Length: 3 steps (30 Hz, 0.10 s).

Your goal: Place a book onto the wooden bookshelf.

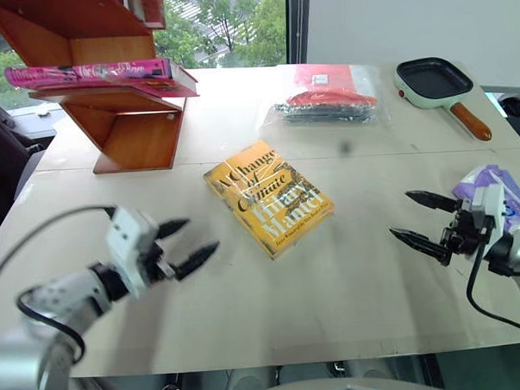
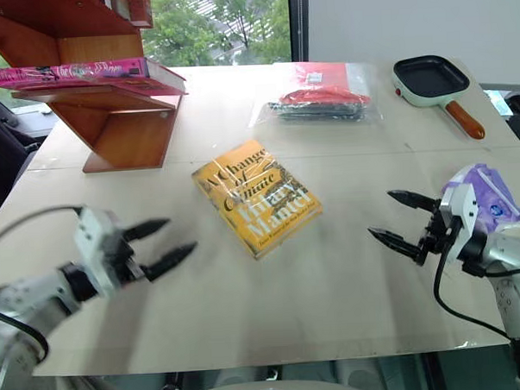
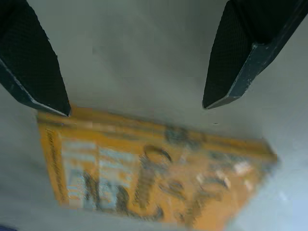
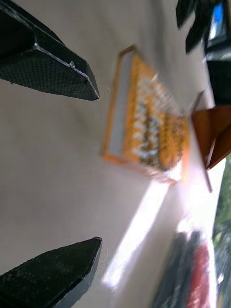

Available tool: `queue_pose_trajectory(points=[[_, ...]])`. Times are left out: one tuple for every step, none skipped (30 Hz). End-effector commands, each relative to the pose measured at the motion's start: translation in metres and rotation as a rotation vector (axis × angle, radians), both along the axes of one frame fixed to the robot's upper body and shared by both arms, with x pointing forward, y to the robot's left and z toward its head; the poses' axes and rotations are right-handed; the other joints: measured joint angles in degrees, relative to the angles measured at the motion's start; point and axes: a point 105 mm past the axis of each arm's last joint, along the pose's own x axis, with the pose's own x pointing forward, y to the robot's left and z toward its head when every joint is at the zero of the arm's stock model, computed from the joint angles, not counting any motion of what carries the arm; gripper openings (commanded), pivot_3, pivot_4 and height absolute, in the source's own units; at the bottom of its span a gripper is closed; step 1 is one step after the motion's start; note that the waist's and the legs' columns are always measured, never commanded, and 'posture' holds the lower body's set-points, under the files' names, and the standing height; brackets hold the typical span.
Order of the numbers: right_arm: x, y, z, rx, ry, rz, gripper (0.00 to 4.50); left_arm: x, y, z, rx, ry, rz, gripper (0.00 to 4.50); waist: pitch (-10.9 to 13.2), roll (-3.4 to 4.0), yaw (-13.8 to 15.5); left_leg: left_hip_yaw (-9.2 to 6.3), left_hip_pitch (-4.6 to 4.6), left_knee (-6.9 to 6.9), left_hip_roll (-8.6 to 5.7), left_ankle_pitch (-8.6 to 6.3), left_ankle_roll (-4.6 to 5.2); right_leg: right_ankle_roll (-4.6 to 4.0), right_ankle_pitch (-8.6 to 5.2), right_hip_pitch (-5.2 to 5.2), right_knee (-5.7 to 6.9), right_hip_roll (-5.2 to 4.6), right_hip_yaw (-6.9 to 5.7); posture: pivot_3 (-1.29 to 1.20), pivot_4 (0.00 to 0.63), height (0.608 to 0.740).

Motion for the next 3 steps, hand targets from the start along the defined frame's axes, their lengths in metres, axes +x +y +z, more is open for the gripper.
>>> queue_pose_trajectory(points=[[-0.005,-0.009,-0.019,-0.064,-0.008,-0.083,4.50,-0.009,-0.011,-0.014,0.045,-0.025,0.014,4.49,0.00,0.00,0.06,-0.03,-0.05,-0.01,0.01,0.00,0.00,0.00,0.00,-0.02,-0.03,0.00,0.05,0.00,0.150,0.740],[-0.008,-0.008,-0.025,-0.079,0.000,-0.086,4.50,-0.011,-0.012,-0.018,0.062,-0.031,0.012,4.49,0.00,0.00,0.15,-0.03,-0.05,-0.01,0.01,-0.02,0.03,0.00,0.00,-0.03,-0.02,-0.02,0.07,0.00,0.150,0.740],[-0.011,-0.008,-0.030,-0.090,0.005,-0.092,4.50,-0.012,-0.013,-0.021,0.058,-0.028,0.011,4.49,0.00,0.00,0.15,-0.04,-0.04,-0.01,0.01,-0.04,0.06,-0.01,0.00,-0.02,-0.01,-0.08,0.07,0.00,0.150,0.740]])
